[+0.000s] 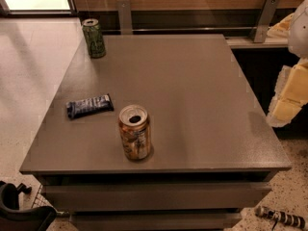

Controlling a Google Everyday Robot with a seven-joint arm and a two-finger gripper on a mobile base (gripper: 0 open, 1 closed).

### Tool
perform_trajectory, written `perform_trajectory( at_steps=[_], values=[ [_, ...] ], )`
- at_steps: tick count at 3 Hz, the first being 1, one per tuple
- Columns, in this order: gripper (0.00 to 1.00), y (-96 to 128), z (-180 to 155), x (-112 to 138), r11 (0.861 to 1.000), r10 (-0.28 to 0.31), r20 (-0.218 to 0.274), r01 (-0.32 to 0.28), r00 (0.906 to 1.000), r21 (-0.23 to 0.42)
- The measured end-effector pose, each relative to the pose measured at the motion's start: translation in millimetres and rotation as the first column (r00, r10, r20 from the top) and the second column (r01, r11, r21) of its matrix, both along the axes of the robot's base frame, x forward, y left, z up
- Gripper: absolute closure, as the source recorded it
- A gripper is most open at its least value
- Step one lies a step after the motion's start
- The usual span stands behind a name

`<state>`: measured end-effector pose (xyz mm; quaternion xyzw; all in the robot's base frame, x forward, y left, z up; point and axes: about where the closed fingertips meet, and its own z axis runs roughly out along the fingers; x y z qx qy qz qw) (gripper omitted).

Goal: Move orange can near green can

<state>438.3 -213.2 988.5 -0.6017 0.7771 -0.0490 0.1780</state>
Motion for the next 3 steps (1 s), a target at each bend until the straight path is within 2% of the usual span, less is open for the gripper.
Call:
perform_trajectory(
  at_steps=[1, 2, 3],
  values=[
    [0.00, 0.0, 0.0, 0.0, 1.000, 0.000, 0.000, 0.000, 1.0000, 0.000],
    [0.00, 4.2, -4.8, 1.3, 0.998, 0.019, 0.022, -0.021, 0.9996, 0.060],
    [0.00, -6.6, -37.6, 11.6, 0.973, 0.044, 0.087, -0.062, 0.9953, 0.222]
  ],
)
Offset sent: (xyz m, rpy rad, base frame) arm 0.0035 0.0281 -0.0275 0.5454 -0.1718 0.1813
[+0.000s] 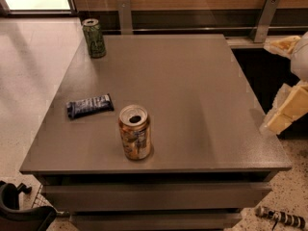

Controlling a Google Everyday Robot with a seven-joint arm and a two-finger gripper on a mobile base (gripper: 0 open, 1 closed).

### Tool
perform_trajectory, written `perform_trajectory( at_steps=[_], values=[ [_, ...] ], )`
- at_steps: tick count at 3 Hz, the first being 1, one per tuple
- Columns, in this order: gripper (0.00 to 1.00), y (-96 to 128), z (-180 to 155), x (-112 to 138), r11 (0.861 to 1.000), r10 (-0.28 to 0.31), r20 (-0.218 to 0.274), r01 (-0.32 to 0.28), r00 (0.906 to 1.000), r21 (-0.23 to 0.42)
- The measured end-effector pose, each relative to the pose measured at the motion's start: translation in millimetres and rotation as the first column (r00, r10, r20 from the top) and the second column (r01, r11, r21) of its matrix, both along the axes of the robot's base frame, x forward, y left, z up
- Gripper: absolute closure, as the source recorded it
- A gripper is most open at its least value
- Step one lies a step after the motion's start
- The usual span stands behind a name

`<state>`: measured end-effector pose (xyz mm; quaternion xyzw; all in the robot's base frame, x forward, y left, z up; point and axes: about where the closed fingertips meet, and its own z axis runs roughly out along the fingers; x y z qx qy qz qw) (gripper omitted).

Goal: Move orange can near green can

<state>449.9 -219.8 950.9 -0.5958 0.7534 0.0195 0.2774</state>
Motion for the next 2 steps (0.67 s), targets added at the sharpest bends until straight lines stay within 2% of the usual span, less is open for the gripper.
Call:
perform_trajectory(
  at_steps=[1, 2],
  values=[
    [0.00, -2.0, -17.0, 5.1, 0.982, 0.069, 0.069, -0.079, 0.9952, 0.169],
    [0.00, 24.9, -10.7, -1.0, 0.914, 0.177, 0.131, -0.212, 0.9755, 0.345]
  ],
)
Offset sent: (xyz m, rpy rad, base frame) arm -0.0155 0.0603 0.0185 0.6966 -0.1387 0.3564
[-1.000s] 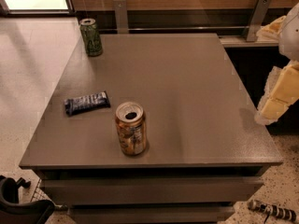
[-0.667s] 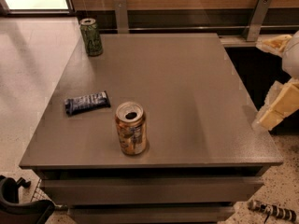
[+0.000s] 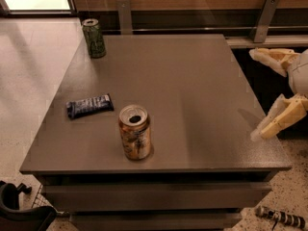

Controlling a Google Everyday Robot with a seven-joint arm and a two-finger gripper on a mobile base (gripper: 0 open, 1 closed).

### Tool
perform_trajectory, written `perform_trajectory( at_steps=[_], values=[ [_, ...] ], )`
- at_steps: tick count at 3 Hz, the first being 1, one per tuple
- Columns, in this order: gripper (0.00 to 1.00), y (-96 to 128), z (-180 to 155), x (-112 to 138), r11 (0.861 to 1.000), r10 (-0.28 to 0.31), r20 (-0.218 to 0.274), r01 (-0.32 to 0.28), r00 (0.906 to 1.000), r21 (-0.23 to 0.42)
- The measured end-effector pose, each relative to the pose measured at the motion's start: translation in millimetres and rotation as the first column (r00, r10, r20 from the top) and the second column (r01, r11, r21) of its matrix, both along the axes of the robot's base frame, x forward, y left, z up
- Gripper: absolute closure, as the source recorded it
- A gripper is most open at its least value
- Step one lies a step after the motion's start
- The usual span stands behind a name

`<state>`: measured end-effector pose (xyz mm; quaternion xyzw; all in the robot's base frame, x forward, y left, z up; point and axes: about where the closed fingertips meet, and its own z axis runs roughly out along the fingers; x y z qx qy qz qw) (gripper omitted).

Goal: Move orange can near green can

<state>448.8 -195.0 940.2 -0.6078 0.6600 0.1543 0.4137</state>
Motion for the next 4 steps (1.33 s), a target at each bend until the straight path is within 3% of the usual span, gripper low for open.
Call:
perform_trajectory(
  at_steps=[1, 2, 4],
  values=[
    [0.00, 27.9, 9.1, -6.3, 0.971, 0.103, 0.001, -0.101, 0.9946, 0.218],
    [0.00, 36.2, 6.7, -7.3, 0.938, 0.128, -0.013, -0.117, 0.9917, 0.326],
    [0.00, 44.2, -1.8, -6.9, 0.925, 0.138, -0.026, -0.119, 0.9901, 0.361]
  ],
)
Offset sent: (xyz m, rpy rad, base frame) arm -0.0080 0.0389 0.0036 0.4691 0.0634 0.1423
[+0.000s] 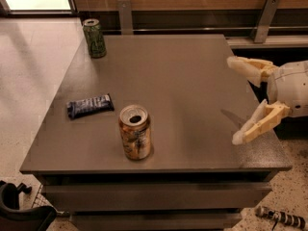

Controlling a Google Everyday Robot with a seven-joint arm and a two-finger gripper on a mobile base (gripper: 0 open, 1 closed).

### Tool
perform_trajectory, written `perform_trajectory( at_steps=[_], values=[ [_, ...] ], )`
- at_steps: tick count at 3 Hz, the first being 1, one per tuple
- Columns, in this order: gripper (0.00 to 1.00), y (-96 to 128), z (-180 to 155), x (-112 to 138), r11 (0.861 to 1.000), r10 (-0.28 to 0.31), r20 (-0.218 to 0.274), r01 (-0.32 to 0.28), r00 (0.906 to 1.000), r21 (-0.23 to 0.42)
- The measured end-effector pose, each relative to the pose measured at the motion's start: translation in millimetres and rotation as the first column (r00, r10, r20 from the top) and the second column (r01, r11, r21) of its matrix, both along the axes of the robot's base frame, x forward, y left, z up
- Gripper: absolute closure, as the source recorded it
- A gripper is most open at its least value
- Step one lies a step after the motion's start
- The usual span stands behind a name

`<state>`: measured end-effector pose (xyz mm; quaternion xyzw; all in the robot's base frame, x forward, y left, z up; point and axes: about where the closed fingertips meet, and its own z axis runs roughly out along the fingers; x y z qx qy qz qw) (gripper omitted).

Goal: Move orange can near green can

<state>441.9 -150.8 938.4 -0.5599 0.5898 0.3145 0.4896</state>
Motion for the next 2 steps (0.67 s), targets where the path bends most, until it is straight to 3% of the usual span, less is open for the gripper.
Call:
perform_trajectory(
  at_steps=[2],
  values=[
    [0.00, 46.6, -40.9, -6.0, 0.996, 0.076, -0.072, -0.073, 0.9945, 0.048]
  ],
)
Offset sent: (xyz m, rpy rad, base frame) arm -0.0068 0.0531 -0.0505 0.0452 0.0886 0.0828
